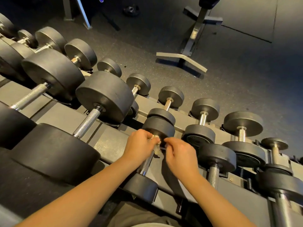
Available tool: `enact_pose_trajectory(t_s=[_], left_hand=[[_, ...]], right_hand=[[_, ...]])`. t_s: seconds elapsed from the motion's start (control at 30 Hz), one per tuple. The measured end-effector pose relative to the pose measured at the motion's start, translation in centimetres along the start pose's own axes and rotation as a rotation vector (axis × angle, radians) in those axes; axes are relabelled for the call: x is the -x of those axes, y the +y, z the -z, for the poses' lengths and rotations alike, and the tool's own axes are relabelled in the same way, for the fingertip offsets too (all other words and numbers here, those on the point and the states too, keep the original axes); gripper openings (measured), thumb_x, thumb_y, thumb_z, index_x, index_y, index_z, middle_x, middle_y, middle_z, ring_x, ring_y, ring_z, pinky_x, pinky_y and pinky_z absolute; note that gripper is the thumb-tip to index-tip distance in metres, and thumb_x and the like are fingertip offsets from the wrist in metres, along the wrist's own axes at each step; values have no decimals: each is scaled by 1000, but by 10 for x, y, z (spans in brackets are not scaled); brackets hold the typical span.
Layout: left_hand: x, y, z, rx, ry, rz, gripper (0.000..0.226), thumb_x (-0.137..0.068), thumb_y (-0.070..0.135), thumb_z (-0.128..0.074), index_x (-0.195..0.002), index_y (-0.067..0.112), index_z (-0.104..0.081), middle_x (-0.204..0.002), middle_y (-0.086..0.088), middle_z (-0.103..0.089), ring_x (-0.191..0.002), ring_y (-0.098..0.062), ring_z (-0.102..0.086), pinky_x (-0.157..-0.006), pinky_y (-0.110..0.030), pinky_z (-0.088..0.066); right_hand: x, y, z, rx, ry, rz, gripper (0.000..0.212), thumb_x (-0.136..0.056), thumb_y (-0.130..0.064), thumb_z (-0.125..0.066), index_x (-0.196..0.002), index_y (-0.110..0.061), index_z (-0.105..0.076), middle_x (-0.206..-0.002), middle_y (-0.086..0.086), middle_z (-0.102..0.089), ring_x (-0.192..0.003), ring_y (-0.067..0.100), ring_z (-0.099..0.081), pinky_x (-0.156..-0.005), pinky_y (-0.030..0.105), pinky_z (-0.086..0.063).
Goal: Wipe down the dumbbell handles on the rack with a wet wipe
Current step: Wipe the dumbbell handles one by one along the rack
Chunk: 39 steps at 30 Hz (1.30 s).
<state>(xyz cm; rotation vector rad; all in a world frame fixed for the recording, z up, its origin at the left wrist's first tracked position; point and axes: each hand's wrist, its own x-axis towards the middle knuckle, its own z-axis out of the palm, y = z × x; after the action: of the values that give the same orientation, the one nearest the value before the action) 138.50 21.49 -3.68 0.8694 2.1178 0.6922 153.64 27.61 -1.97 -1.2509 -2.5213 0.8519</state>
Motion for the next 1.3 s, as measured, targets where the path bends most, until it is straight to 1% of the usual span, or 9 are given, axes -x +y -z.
enact_pose_trajectory(t_s=[0.1,0.3,0.43,0.53,0.7,0.8,0.87,1.1,1.3], left_hand=[[-8,7,-4,-160,27,-1,26,-94,39,-70,-84,16,-71,-71,3,-64,-68,-9,-63,-60,-22,-44],[-19,3,-14,-105,-24,127,28,-102,30,-59,-100,4,-69,-76,-2,-60,-68,-14,-59,-57,-23,-40],[-29,7,-4,413,-153,542,26,-104,16,-48,-115,-2,-64,-86,-15,-66,-73,-25,-62,-65,-35,-54],[-22,17,2,871,-363,770,42,-109,22,-35,-104,-5,-66,-81,-23,-73,-70,-31,-72,-75,-44,-61],[-19,5,-3,792,-322,672,32,-106,25,-44,-109,0,-64,-85,-15,-69,-65,-25,-68,-59,-33,-59],[-15,-8,-9,66,-150,208,27,-98,38,-62,-93,12,-68,-80,-5,-67,-71,-18,-65,-61,-29,-51],[-14,-5,-13,-139,-81,20,31,-96,45,-65,-93,14,-68,-79,-2,-65,-71,-16,-62,-58,-26,-43],[-26,-20,3,369,-294,283,30,-98,39,-65,-99,9,-74,-92,-14,-76,-87,-29,-74,-87,-48,-61],[-17,-26,21,400,-475,489,25,-103,28,-60,-109,5,-68,-90,-11,-76,-77,-22,-75,-70,-36,-62]], right_hand=[[-22,6,10,47,88,-15,32,-98,-28,-63,-129,-19,-59,-109,-2,-67,-87,12,-65,-75,30,-56],[-56,13,6,177,-227,3,43,-101,-48,-53,-135,-22,-51,-117,1,-66,-98,18,-65,-83,30,-53],[-57,14,5,174,-216,10,43,-101,-48,-55,-134,-21,-52,-114,1,-66,-98,19,-65,-86,34,-56],[-59,12,6,173,-220,2,42,-101,-48,-54,-133,-22,-53,-114,1,-66,-97,20,-65,-85,36,-56],[-57,13,7,159,-222,-11,44,-100,-49,-54,-136,-22,-53,-113,0,-66,-97,20,-65,-84,36,-56],[-56,13,6,131,-207,-15,46,-100,-49,-54,-137,-22,-52,-116,0,-67,-99,20,-65,-86,36,-56],[-57,12,6,126,-207,-18,44,-100,-49,-54,-135,-23,-53,-116,0,-67,-98,19,-65,-84,33,-54],[-53,10,6,131,-200,-41,52,-102,-49,-52,-145,-22,-47,-124,1,-65,-107,20,-64,-90,34,-53],[-50,15,1,93,-167,-55,54,-101,-51,-52,-147,-24,-46,-117,-3,-65,-102,17,-64,-89,35,-55]])
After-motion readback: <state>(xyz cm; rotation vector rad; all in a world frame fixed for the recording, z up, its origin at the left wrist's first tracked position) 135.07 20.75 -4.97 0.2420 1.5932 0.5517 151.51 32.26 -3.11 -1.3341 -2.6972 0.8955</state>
